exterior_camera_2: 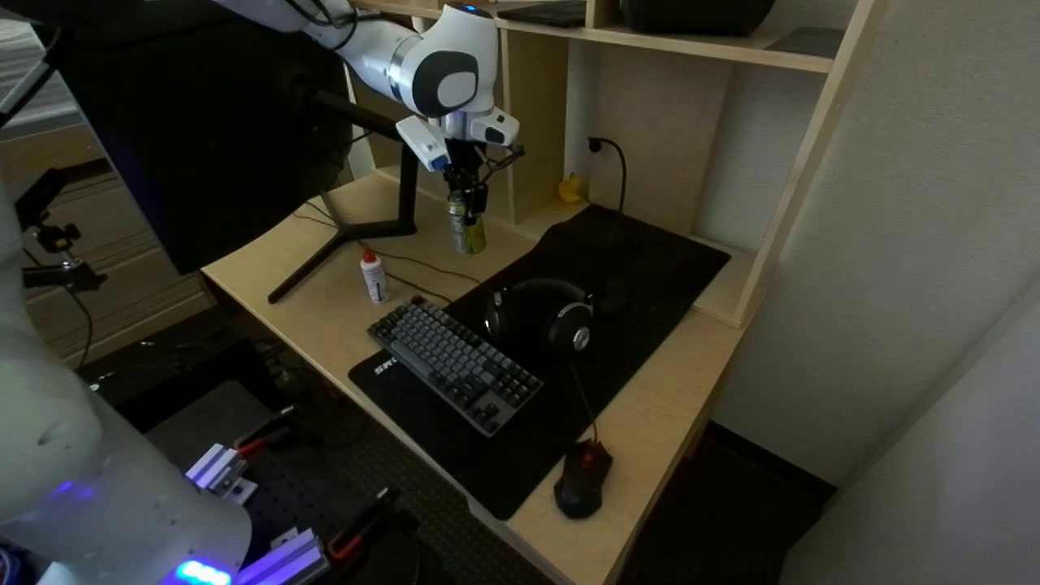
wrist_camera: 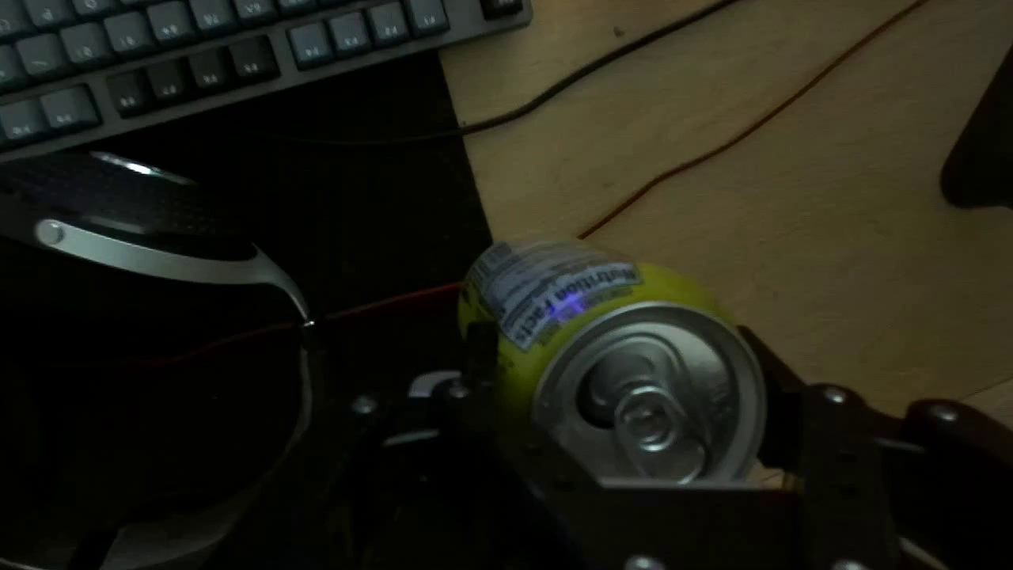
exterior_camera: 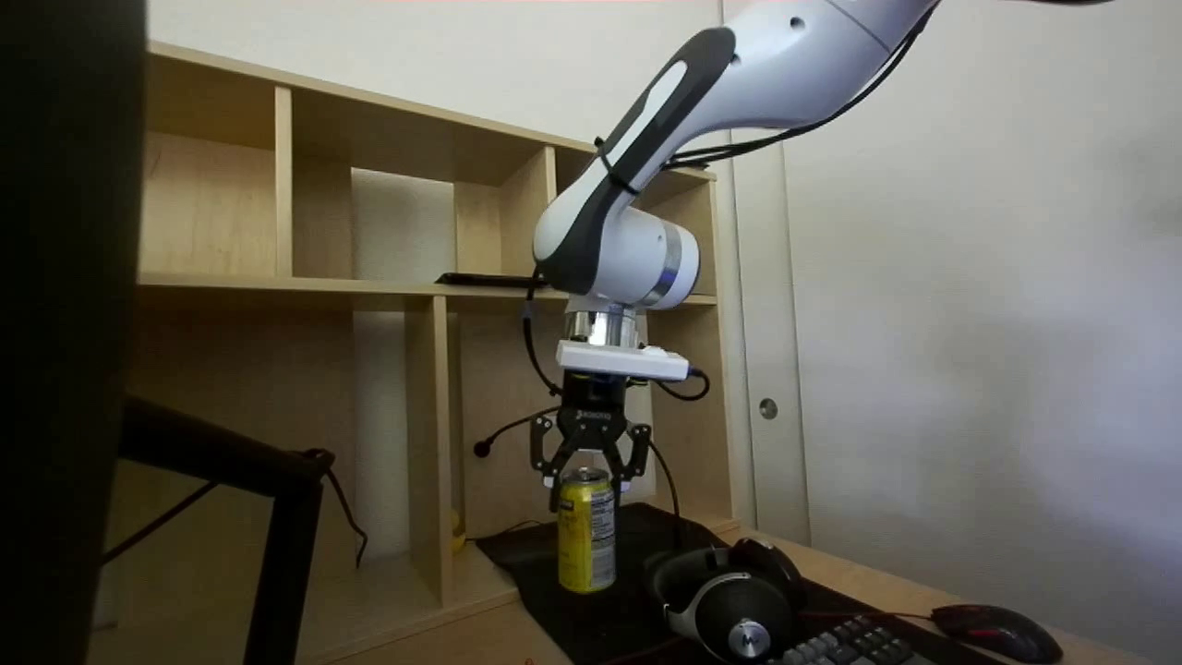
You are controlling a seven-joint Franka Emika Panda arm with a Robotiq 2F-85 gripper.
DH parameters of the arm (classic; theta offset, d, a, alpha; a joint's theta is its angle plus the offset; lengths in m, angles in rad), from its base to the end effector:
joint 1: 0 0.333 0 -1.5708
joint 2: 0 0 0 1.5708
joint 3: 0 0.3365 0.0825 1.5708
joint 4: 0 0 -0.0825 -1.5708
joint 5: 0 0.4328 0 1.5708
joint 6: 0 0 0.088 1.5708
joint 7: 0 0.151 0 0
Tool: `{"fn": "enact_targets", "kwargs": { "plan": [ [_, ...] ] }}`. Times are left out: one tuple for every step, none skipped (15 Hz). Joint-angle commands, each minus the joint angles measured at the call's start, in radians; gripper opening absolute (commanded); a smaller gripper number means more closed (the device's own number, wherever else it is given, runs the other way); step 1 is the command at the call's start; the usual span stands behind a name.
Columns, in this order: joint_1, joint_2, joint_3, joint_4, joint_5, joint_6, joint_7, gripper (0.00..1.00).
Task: Move the yellow can to the left
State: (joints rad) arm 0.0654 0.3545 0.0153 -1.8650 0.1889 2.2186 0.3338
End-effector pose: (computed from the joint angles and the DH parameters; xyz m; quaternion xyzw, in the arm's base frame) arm 0.6743 0.0669 0.2742 -0.9801 0.1826 0.0165 0.0760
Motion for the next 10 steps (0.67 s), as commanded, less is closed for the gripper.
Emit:
{"fn": "enact_targets", "kwargs": {
  "plan": [
    [0.031,0.14,-0.013,0.127,-0.035,0.033,0.077,0.45],
    [0.036,0.152,-0.015,0.142,-0.034,0.026,0.099,0.45],
    [0.025,0.103,-0.006,0.082,-0.019,0.026,0.062,0.7],
    [0.029,0.126,-0.007,0.103,-0.02,0.026,0.077,0.7],
    [0.031,0.141,-0.009,0.117,-0.02,0.026,0.082,0.7],
    [0.032,0.148,-0.009,0.126,-0.02,0.026,0.084,0.45],
    [0.031,0.161,-0.007,0.139,-0.016,0.034,0.081,0.45],
    [0.026,0.171,0.001,0.146,0.002,0.047,0.074,0.45],
    [0.026,0.172,0.003,0.147,0.006,0.045,0.07,0.45],
    [0.025,0.174,0.005,0.148,0.004,0.049,0.059,0.45]
  ]
}}
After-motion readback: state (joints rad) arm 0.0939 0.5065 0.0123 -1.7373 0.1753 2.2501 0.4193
